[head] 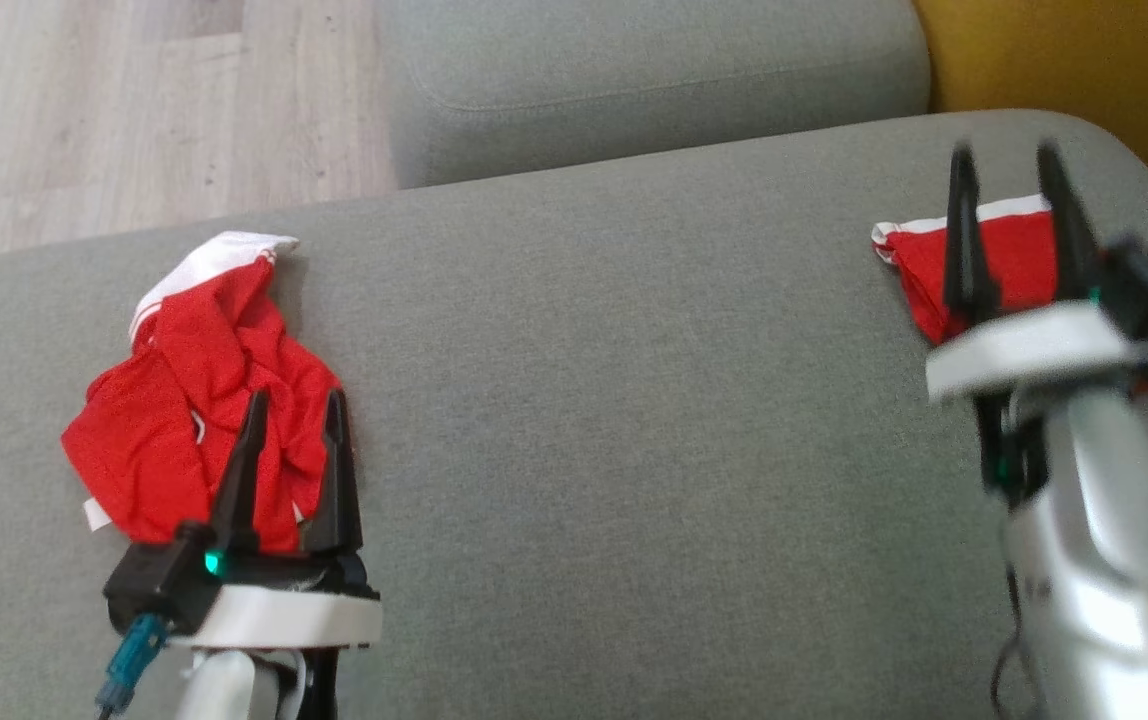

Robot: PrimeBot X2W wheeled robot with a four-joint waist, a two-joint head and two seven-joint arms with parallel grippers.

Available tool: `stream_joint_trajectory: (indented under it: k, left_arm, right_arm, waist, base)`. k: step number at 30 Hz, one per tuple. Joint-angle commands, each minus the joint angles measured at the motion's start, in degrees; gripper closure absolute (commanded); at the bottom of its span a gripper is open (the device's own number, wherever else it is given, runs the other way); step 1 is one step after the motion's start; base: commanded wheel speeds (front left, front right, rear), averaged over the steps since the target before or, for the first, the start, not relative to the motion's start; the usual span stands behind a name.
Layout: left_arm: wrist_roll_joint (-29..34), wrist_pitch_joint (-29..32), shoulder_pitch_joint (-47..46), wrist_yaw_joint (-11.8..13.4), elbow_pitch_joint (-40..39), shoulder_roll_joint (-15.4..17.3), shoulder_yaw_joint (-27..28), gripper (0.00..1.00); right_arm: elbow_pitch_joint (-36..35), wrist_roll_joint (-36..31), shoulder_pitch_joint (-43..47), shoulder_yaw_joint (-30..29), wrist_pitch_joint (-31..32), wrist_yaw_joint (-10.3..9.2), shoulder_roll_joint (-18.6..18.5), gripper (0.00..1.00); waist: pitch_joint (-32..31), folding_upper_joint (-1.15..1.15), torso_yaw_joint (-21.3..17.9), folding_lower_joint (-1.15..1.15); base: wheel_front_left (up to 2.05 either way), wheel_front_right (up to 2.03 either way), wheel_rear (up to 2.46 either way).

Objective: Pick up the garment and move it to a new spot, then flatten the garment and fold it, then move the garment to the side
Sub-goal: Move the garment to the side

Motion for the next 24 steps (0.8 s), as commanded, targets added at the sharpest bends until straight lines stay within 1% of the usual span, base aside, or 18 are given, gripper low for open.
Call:
stream_joint_trajectory:
  k: [1, 5, 7, 8, 10, 15, 24]
  left_arm:
    - [0.3, -0.3, -1.4, 0.1, -1.9, 0.4, 2.0, 0.0]
    - [-0.1, -0.3, 0.0, 0.1, -1.8, 0.4, 2.0, 0.0]
    - [-0.2, -0.3, 0.6, 0.1, -1.7, 0.4, 1.9, 0.0]
    - [-0.5, -0.3, 1.1, 0.1, -1.8, 0.4, 1.9, 0.0]
    - [-0.7, -0.3, 1.5, 0.1, -1.8, 0.4, 1.8, 0.0]
    - [-1.3, -0.3, 2.0, 0.1, -0.8, 0.4, 1.8, 0.0]
    - [-1.3, -0.3, 1.1, 0.1, -0.4, 0.4, 2.1, 0.0]
  right_arm:
    - [-2.8, 0.8, -0.1, 1.1, -0.5, -0.05, 0.9, 0.0]
    - [-6.4, 6.6, 8.2, 1.8, -0.5, -0.05, 1.1, 0.0]
    - [-7.6, 7.5, 11.5, 2.3, -0.5, -0.05, 1.1, 0.0]
    - [-8.9, 7.3, 14.2, 2.8, -0.5, -0.05, 1.1, 0.0]
    - [-9.9, 6.8, 16.4, 3.1, -0.5, -0.05, 1.1, 0.0]
    - [-11.5, 6.2, 18.6, 3.3, -0.5, -0.05, 1.1, 0.0]
    - [-12.0, 6.0, 18.5, 3.2, -0.5, -0.05, 1.1, 0.0]
  waist:
    - [-0.2, 0.0, 0.3, 0.01]
    - [-0.8, 0.0, 1.0, 0.01]
    - [-1.0, 0.0, 1.2, 0.01]
    - [-1.0, 0.0, 1.4, 0.01]
    - [-1.0, 0.0, 1.6, 0.01]
    - [-0.8, 0.0, 1.6, 0.01]
    - [-0.7, 0.0, 1.9, 0.01]
  base:
    - [0.0, 0.0, 0.0]
    - [0.0, 0.0, 0.0]
    - [0.0, 0.0, 0.0]
    - [0.0, 0.0, 0.0]
    - [0.0, 0.0, 0.0]
    - [0.0, 0.0, 0.0]
    - [0.0, 0.0, 0.0]
